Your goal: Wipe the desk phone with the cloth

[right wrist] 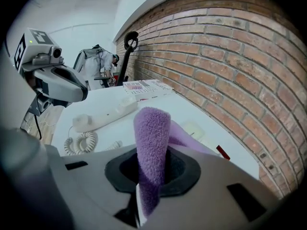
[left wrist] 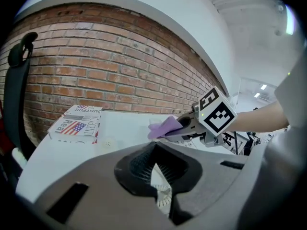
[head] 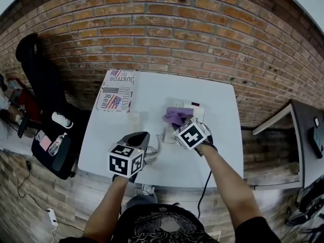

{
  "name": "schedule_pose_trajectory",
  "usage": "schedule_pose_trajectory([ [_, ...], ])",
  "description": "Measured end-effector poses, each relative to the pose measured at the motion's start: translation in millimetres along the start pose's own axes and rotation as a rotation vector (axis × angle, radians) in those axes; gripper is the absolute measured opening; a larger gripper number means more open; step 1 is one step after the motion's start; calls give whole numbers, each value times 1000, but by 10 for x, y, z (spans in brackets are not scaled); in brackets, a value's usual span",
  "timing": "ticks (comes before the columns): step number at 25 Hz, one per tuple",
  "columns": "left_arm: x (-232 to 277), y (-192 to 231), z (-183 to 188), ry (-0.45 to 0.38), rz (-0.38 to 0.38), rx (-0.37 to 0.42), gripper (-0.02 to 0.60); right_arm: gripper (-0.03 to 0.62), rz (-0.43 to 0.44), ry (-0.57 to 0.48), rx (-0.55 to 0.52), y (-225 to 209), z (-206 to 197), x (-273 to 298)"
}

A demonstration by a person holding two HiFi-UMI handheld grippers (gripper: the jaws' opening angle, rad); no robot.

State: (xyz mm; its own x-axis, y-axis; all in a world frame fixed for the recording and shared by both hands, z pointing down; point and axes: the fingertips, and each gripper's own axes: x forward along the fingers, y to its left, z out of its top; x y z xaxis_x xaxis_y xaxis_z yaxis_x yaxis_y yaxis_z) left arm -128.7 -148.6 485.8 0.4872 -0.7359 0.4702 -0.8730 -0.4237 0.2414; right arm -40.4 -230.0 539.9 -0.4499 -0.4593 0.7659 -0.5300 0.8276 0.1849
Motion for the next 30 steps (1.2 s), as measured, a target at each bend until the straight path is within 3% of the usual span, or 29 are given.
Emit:
schedule_pose_trajectory([
  [30,-517,-459,-487,-13,84,-58,6,46,129,7,-34,858,-578,-257],
])
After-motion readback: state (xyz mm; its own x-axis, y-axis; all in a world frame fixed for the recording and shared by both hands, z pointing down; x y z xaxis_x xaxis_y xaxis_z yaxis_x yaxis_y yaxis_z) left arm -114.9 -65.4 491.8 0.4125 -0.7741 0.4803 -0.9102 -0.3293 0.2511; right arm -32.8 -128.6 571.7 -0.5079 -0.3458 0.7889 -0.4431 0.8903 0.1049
